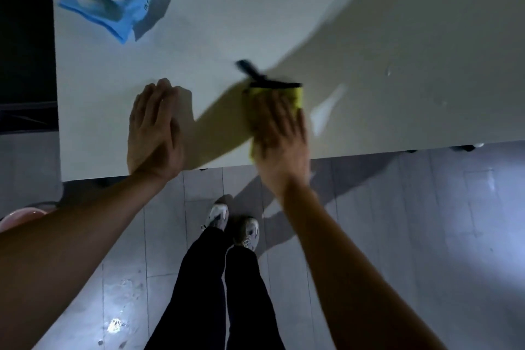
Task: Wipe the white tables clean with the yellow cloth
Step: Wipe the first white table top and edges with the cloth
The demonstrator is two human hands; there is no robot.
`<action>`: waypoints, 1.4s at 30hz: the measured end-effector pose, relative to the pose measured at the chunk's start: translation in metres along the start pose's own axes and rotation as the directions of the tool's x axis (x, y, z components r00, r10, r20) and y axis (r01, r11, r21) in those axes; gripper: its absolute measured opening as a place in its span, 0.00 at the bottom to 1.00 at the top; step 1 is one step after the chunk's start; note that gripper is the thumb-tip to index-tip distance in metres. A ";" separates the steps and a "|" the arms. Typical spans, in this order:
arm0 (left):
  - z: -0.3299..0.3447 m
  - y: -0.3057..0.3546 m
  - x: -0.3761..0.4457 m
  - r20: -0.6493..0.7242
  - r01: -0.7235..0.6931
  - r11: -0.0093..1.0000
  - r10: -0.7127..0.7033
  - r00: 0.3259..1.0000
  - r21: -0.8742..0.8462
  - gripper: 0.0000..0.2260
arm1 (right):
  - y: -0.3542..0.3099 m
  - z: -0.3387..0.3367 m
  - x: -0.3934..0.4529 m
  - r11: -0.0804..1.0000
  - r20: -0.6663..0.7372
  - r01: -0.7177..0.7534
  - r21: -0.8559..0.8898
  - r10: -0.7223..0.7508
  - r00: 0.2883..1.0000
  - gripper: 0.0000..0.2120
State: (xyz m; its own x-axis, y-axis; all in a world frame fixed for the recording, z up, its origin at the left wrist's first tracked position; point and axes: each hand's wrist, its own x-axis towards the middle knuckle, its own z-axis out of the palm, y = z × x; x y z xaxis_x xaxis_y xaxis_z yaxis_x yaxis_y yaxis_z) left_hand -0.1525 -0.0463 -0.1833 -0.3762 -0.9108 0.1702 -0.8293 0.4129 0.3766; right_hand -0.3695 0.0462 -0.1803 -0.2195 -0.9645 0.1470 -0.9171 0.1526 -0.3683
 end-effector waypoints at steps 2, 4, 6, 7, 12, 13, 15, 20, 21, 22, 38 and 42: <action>0.000 0.000 0.000 0.006 -0.002 1.000 0.002 1.000 0.006 0.24 | 0.046 -0.022 -0.007 0.982 -0.009 -0.179 -0.058 0.178 0.984 0.29; -0.001 0.003 0.001 0.012 0.020 1.000 -0.020 1.000 0.002 0.24 | 0.081 -0.042 -0.011 0.943 -0.017 -0.321 -0.083 0.321 0.947 0.27; -0.001 0.004 0.001 0.021 0.028 1.000 -0.028 0.999 0.009 0.24 | 0.089 -0.048 -0.010 0.898 -0.036 -0.432 -0.084 0.431 0.902 0.27; 0.000 0.005 0.001 0.025 0.026 1.000 -0.027 0.999 0.014 0.24 | 0.083 -0.045 -0.007 0.869 -0.058 -0.487 -0.084 0.484 0.873 0.27; -0.002 0.006 -0.001 0.033 0.049 0.999 -0.049 0.998 0.019 0.24 | -0.011 -0.004 0.004 0.817 -0.077 -0.559 -0.140 0.554 0.829 0.31; -0.002 0.007 -0.001 0.033 0.056 0.998 -0.056 0.998 0.011 0.24 | -0.039 0.006 0.004 0.859 -0.058 -0.497 -0.126 0.494 0.868 0.33; -0.002 0.007 0.001 0.053 0.060 0.998 -0.061 0.997 0.021 0.25 | -0.092 0.023 0.001 0.956 0.017 -0.292 -0.042 0.292 0.956 0.33; 0.002 0.003 0.001 0.063 0.036 0.997 -0.040 0.997 0.061 0.32 | -0.095 0.031 -0.004 0.998 0.125 -0.004 0.071 -0.005 0.992 0.30; 0.002 0.003 0.000 0.040 0.032 0.999 -0.034 0.999 0.039 0.29 | -0.081 0.026 -0.005 0.999 0.154 0.040 0.015 -0.042 0.987 0.29; 0.002 0.003 -0.002 0.021 0.030 0.999 -0.030 0.999 0.017 0.27 | -0.064 0.020 -0.005 0.996 0.178 0.061 -0.058 -0.050 0.983 0.28; -0.001 0.015 -0.001 0.056 0.028 0.992 -0.035 0.998 0.121 0.25 | -0.015 -0.008 -0.002 0.978 0.088 -0.182 -0.098 0.191 0.978 0.29; -0.003 0.029 -0.004 0.068 0.068 0.986 -0.079 0.995 0.150 0.26 | -0.001 -0.011 -0.006 0.999 0.145 0.029 -0.031 -0.025 0.989 0.27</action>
State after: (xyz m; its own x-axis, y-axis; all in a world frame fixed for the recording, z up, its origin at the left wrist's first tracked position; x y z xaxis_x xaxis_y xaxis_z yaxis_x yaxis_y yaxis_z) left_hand -0.1736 -0.0305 -0.1707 -0.3364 -0.9385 0.0779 -0.9057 0.3451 0.2461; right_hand -0.3711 0.0545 -0.1706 -0.1462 -0.9890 0.0209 -0.9332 0.1308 -0.3348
